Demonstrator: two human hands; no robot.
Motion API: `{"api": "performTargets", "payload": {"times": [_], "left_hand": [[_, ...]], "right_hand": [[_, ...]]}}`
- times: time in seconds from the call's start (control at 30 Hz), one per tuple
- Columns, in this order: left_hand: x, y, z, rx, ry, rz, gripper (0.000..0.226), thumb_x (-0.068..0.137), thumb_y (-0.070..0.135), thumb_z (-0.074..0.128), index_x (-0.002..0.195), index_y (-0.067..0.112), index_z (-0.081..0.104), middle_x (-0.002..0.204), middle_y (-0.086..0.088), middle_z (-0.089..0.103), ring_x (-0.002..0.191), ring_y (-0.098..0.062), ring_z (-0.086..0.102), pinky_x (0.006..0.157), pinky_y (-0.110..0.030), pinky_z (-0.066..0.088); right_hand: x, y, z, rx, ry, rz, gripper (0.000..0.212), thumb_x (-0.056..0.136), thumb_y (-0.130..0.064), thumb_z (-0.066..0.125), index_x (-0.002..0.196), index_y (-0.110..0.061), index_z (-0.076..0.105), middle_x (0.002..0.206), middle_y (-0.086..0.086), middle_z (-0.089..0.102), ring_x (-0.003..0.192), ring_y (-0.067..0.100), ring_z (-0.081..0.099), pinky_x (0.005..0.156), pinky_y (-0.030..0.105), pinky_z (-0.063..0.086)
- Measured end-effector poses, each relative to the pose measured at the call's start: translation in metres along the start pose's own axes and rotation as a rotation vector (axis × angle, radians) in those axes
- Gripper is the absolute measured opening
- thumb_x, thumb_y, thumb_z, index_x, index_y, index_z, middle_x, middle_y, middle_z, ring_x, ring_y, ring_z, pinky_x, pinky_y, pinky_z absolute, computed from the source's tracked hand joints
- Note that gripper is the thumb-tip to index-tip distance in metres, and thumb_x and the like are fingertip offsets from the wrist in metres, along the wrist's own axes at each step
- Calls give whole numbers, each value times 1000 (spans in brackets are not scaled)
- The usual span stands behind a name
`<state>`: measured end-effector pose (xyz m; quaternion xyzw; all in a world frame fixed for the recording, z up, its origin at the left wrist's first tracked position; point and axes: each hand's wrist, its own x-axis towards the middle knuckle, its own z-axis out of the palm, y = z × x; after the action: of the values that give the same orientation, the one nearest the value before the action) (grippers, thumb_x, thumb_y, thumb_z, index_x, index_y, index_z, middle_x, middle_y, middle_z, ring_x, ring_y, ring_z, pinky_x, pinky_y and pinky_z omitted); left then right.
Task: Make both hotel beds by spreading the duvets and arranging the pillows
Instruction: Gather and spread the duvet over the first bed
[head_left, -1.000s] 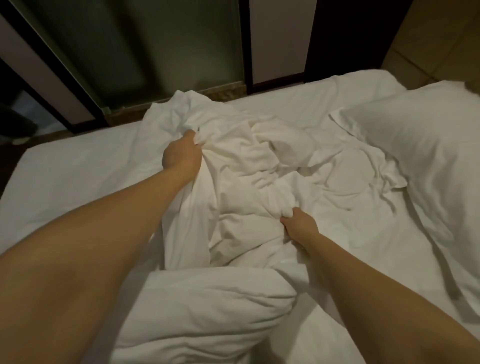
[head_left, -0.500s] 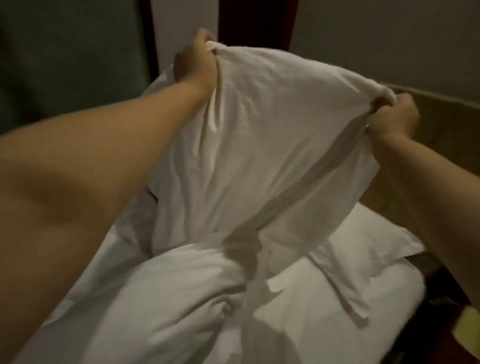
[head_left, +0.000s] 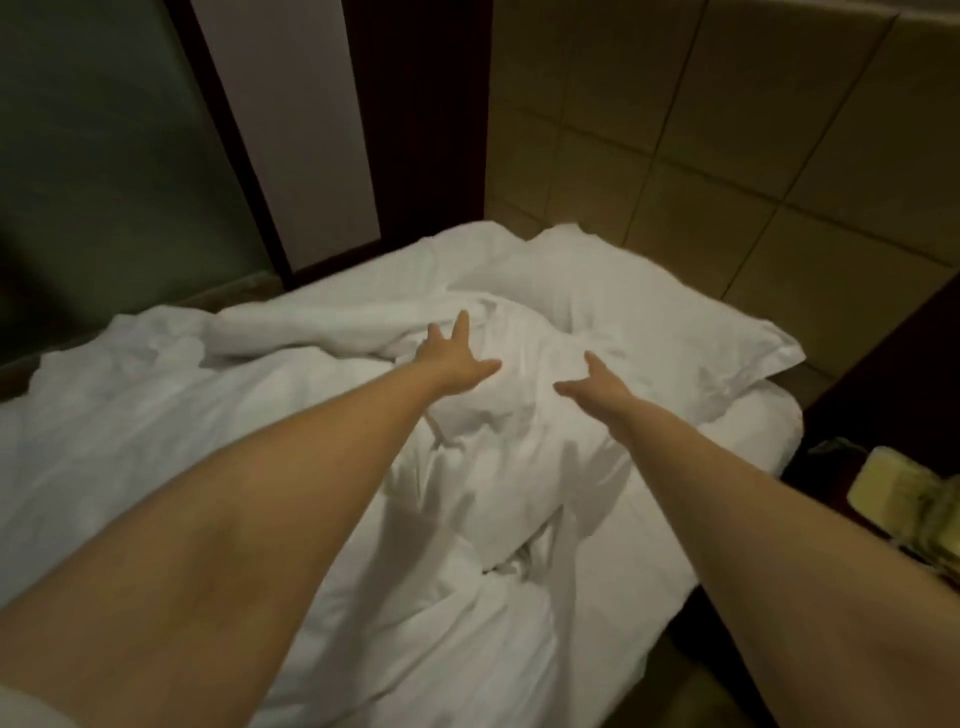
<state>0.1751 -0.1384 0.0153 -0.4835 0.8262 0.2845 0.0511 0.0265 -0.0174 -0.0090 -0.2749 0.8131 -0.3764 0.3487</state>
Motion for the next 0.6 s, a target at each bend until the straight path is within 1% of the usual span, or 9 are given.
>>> {"api": "performTargets", "payload": {"times": [0.1, 0.2, 0.27, 0.33, 0.4, 0.43, 0.5, 0.53, 0.6], "left_hand": [[-7, -42, 52, 43, -99, -101, 93, 88, 59, 51, 150, 27, -11, 157, -18, -8, 144, -38, 12, 115, -41, 20], [-22, -88, 101, 96, -198, -160, 97, 84, 63, 53, 150, 30, -10, 158, -15, -4, 144, -37, 11, 114, -50, 20], [-31, -109, 130, 259, -227, -142, 99, 81, 67, 53, 150, 32, -10, 159, -11, -2, 145, -33, 5, 115, -53, 13], [-36, -113, 151, 410, -239, -98, 102, 79, 71, 51, 149, 32, -11, 159, -8, 1, 146, -30, 2, 112, -56, 6], [-31, -103, 163, 415, -228, -96, 107, 76, 73, 52, 150, 28, -11, 157, -7, 9, 144, -29, 11, 112, -57, 7], [-27, -97, 168, 379, -225, -117, 110, 75, 73, 54, 150, 26, -12, 156, -7, 13, 143, -28, 17, 112, -58, 8], [-18, -86, 177, 314, -229, -181, 119, 71, 74, 58, 148, 25, -17, 155, -9, 14, 140, -29, 23, 112, -59, 13], [-14, -81, 183, 296, -229, -218, 122, 69, 74, 59, 147, 25, -21, 155, -10, 13, 140, -30, 23, 111, -59, 14], [-8, -70, 191, 306, -196, -285, 122, 71, 71, 60, 147, 23, -23, 153, -12, 17, 138, -32, 27, 109, -58, 17]], "right_hand": [[5, 51, 46, -9, -52, 190, 90, 88, -24, 68, 153, -11, 7, 156, 13, 21, 140, 31, 29, 106, 34, 33], [-1, 100, 87, -7, -51, 337, 109, 76, -36, 78, 151, -11, 4, 153, 14, 25, 137, 35, 31, 109, 44, 35], [-6, 131, 108, 24, -11, 439, 114, 70, -35, 82, 151, -15, 4, 152, 16, 23, 135, 37, 30, 103, 48, 40], [-12, 159, 121, 179, -9, 581, 118, 68, -30, 85, 151, -23, 2, 150, 18, 19, 132, 41, 33, 91, 52, 47], [-11, 181, 128, 281, -21, 650, 123, 68, -28, 86, 151, -27, -5, 151, 19, 20, 131, 42, 35, 87, 51, 47], [-8, 188, 128, 329, -29, 647, 125, 67, -26, 86, 151, -27, -6, 149, 19, 25, 130, 41, 39, 89, 48, 46], [4, 197, 123, 418, -41, 628, 121, 70, -19, 84, 151, -21, -5, 143, 16, 37, 126, 37, 44, 89, 41, 45], [12, 199, 119, 435, -46, 622, 115, 72, -17, 83, 151, -16, -1, 141, 16, 40, 126, 36, 45, 87, 41, 44], [27, 203, 109, 438, -56, 625, 98, 76, -14, 80, 150, -10, 16, 137, 14, 44, 124, 35, 47, 85, 41, 44]]}}
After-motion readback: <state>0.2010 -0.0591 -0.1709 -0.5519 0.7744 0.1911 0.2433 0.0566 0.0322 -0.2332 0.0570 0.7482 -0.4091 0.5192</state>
